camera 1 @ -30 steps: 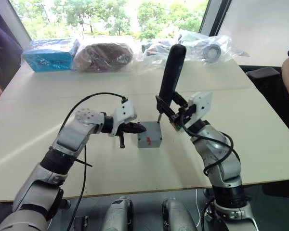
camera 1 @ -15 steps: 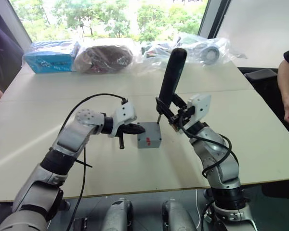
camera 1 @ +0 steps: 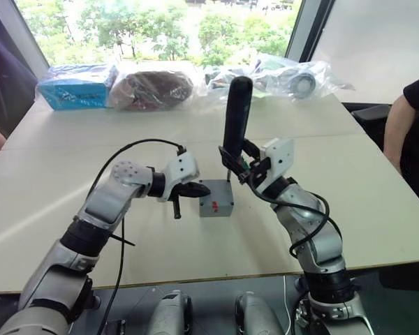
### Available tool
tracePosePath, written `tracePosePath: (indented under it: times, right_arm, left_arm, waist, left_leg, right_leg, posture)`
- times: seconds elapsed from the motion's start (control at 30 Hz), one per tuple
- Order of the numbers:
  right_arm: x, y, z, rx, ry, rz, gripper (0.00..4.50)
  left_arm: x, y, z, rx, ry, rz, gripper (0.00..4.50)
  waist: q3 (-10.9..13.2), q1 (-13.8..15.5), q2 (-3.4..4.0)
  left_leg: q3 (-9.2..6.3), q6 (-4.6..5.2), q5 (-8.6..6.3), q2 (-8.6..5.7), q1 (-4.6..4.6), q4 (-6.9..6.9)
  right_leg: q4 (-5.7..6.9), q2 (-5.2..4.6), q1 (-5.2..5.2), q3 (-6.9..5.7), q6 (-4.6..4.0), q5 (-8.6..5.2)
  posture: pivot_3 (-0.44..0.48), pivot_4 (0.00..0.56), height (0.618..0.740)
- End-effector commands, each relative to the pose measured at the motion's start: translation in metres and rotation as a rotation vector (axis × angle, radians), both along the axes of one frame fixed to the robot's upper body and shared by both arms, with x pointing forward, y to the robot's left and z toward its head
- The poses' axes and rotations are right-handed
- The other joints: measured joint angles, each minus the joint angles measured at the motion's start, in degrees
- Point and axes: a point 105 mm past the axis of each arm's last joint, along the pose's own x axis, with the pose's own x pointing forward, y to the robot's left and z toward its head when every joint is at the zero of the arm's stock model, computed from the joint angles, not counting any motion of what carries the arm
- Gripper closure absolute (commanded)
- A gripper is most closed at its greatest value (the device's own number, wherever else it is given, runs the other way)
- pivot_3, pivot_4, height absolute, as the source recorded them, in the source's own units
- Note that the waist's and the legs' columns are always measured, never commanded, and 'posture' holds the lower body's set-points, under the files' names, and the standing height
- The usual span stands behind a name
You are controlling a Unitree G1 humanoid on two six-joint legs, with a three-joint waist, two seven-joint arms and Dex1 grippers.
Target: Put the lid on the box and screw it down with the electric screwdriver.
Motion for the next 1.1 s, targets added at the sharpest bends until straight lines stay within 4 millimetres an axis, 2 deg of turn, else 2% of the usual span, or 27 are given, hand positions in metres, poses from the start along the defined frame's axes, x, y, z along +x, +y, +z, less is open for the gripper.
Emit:
tracePosePath:
  times: [0.03, 0.23, 0.43, 0.77, 1.1]
  right_arm:
    - [-0.003, 0.003, -0.057, -0.011, 0.231, 0.020, 2.69]
    - [-0.007, 0.001, -0.074, -0.046, 0.269, 0.018, 2.69]
    - [-0.005, 0.004, -0.084, -0.054, 0.329, 0.013, 2.69]
    - [0.006, 0.000, -0.083, -0.085, 0.343, -0.033, 2.69]
    - [0.002, 0.002, -0.085, -0.090, 0.344, -0.010, 2.69]
  left_arm:
    - [-0.004, -0.003, -0.007, 0.014, 0.015, -0.010, 4.50]
    - [-0.004, -0.003, -0.008, 0.016, 0.012, -0.012, 4.50]
    - [-0.003, -0.005, -0.007, 0.015, 0.007, -0.015, 4.50]
    - [-0.003, -0.004, -0.009, 0.019, 0.009, -0.011, 4.50]
    - [-0.003, -0.004, -0.009, 0.017, 0.010, -0.009, 4.50]
  waist:
    - [-0.15, 0.00, -0.08]
    - [-0.44, -0.06, -0.16]
    - [-0.80, -0.11, -0.17]
    - [-0.93, -0.08, -0.21]
    - [-0.93, -0.09, -0.22]
  left_leg:
    - [0.00, 0.00, -0.01, 0.01, 0.07, -0.03]
    - [0.00, -0.05, -0.18, 0.03, 0.73, -0.25]
    - [-0.02, -0.10, -0.22, 0.04, 0.75, -0.34]
    - [-0.01, -0.11, -0.22, 0.01, 0.83, -0.60]
    - [-0.03, -0.12, -0.23, 0.02, 0.83, -0.75]
  right_leg:
    - [-0.02, 0.00, 0.06, 0.00, -0.02, -0.02]
    - [-0.12, -0.07, 0.44, -0.03, -0.31, -0.33]
    - [-0.12, -0.12, 0.42, -0.03, -0.35, -0.37]
    - [-0.19, -0.35, 0.31, -0.04, -0.40, -0.40]
    - [-0.24, -0.43, 0.24, -0.03, -0.46, -0.43]
  posture:
    - [0.000, 0.150, 0.740]
    - [0.000, 0.150, 0.740]
    - [0.000, 0.150, 0.740]
    - [0.000, 0.150, 0.740]
    - [0.000, 0.150, 0.740]
